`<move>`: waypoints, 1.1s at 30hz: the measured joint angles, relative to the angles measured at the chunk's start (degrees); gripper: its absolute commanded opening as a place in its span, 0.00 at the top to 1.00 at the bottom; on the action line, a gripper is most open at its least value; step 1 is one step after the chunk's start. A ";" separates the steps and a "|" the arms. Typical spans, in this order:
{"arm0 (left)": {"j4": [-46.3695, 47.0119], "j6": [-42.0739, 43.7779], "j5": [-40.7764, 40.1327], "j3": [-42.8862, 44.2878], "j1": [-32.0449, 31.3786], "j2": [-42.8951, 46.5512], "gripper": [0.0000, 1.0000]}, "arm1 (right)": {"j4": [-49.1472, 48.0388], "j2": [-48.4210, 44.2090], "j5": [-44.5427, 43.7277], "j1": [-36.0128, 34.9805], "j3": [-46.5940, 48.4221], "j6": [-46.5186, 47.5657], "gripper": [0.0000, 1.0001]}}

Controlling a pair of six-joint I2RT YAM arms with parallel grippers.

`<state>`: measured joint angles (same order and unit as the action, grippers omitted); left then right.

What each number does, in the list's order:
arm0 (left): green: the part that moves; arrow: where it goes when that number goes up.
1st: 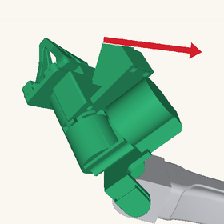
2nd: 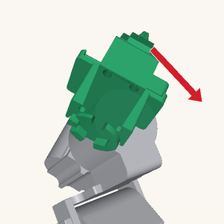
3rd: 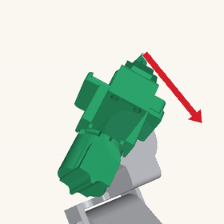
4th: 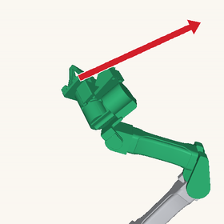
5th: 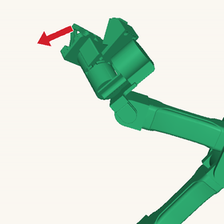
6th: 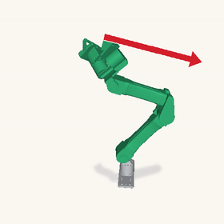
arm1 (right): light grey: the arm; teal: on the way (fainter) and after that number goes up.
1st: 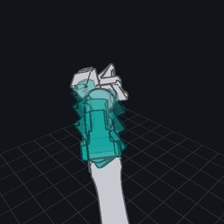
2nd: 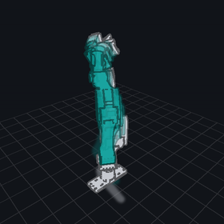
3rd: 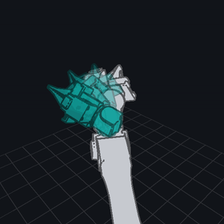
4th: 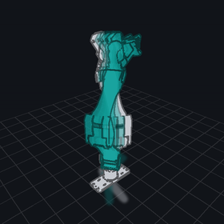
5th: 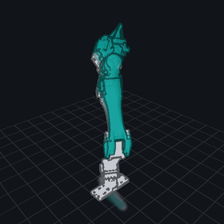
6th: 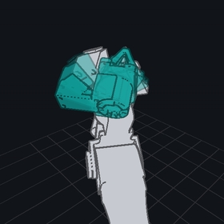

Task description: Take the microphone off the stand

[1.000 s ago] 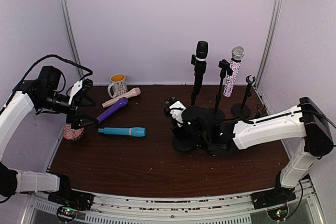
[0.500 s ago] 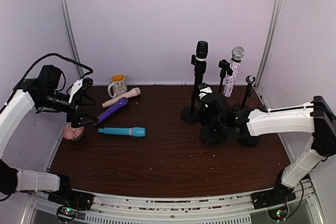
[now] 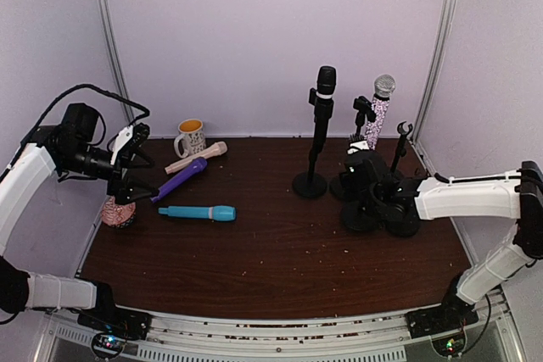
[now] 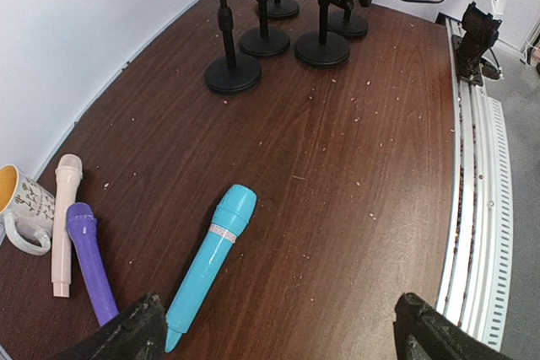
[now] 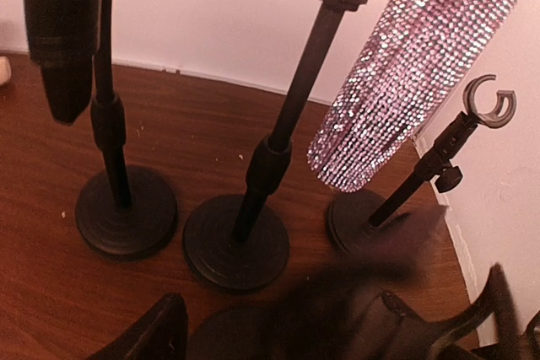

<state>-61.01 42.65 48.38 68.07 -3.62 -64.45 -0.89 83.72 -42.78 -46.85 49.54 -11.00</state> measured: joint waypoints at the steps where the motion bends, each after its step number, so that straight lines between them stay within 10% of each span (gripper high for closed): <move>1: 0.02 0.00 0.00 0.00 0.00 0.00 0.03 | 0.17 -0.52 0.04 0.07 -0.50 -0.48 0.12; 18: 0.11 -0.07 0.15 0.96 0.07 -0.66 0.03 | 4.26 -21.99 8.50 2.34 2.34 -0.57 0.00; 33: 0.22 -1.18 -0.20 2.08 0.20 -1.46 0.03 | 9.97 -11.28 29.77 18.05 17.00 11.45 0.04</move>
<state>-60.80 41.47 48.18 70.15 -3.42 -65.91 9.08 72.44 -13.02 -28.80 66.54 0.45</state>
